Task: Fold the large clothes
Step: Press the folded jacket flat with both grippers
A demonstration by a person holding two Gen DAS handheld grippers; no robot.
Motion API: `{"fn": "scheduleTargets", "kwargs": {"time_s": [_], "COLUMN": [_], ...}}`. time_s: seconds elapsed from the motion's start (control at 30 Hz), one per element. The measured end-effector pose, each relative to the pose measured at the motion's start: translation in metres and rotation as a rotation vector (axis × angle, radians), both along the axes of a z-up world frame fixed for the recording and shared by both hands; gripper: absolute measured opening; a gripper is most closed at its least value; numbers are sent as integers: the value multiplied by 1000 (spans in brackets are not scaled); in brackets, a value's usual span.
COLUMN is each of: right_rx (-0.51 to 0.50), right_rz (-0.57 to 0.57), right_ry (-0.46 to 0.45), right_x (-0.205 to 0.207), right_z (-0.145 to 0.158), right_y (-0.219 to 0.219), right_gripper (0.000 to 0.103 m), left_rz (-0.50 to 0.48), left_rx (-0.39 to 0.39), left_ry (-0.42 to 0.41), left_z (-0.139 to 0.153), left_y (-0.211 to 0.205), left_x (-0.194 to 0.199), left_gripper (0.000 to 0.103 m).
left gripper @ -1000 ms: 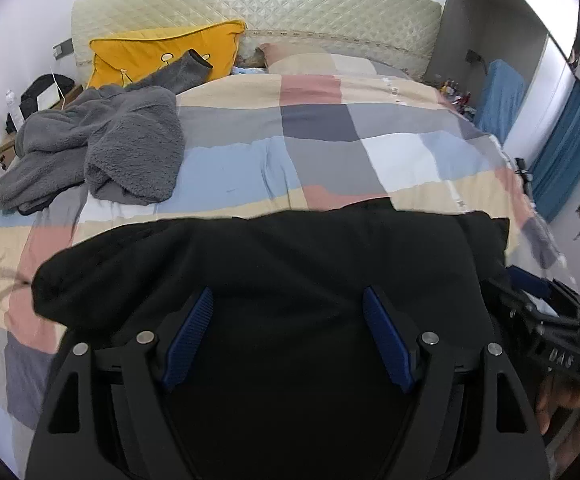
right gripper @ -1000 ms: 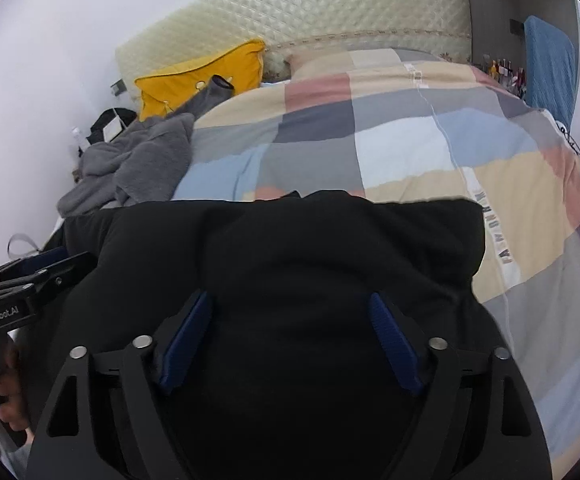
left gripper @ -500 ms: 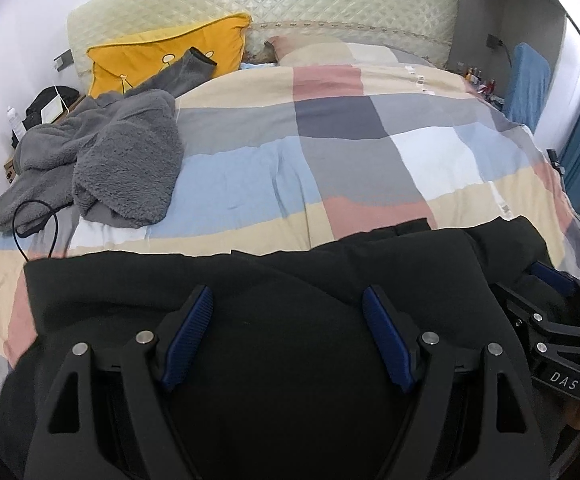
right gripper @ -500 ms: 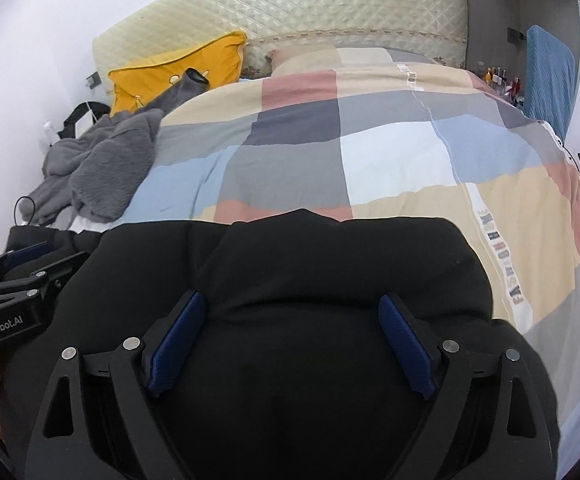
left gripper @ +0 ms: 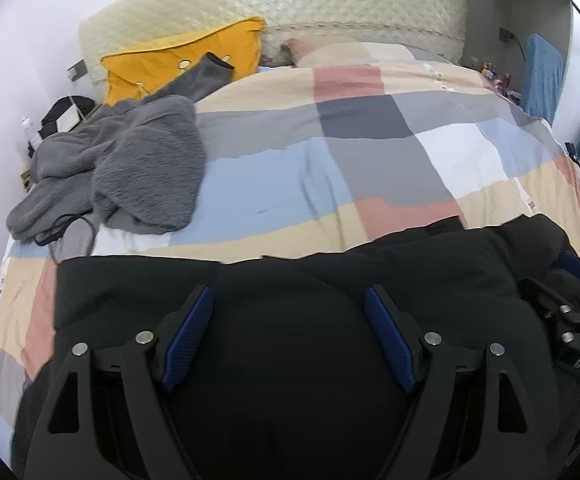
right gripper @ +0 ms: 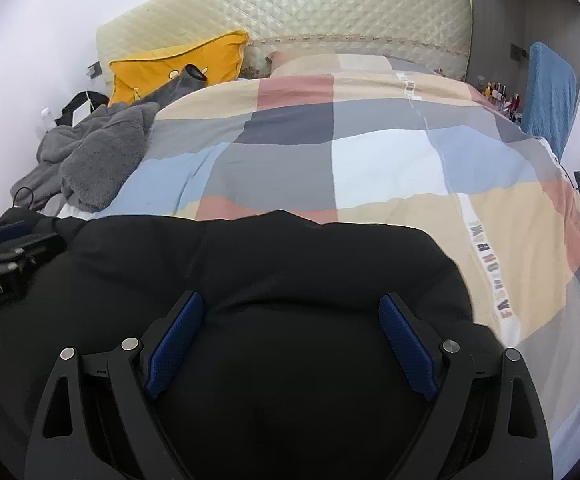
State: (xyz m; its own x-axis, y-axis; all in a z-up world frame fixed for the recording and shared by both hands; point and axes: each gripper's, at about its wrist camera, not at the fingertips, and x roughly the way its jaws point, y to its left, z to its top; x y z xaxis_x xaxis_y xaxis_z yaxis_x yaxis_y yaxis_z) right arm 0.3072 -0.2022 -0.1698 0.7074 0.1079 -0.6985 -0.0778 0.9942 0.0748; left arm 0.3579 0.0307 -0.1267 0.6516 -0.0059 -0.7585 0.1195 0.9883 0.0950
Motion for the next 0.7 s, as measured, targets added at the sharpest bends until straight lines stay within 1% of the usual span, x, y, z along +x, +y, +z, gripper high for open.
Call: {"fn": "scheduleTargets", "kwargs": {"time_s": [0.13,0.2,0.33,0.4,0.47,0.6,0.7], "right_rx": [-66,-79,-48,-26,-36,-36,-9], "right_rz": [23,19,4,5,11,3,-9], "right_ry": [-41,-65,-71,-67,-69,-69,-77], "right_x": [-20,-31,-36,-33,-32,-33,-42], "right_z": [3,2,-7,-12,-15,-12,1], "right_y": [-14,-25,-42,-41,-36,-38,-43], "right_gripper": [89,89,89,89,90,90,90], "left_rz": [0,15,27,38,39,36,52], "left_rx": [59,71,55,24,22,41,27], "left_ry": [-39,-56,-65,-64,-59,-62,-50], "left_z": [4,6,1,-6,-12,-13,-9], "left_y": [15,24,43,49,48,43,44], "left_x": [-15,-21,-27,-26,-25,-24,-25], "left_gripper": [79,79,79,80,81,81,82]}}
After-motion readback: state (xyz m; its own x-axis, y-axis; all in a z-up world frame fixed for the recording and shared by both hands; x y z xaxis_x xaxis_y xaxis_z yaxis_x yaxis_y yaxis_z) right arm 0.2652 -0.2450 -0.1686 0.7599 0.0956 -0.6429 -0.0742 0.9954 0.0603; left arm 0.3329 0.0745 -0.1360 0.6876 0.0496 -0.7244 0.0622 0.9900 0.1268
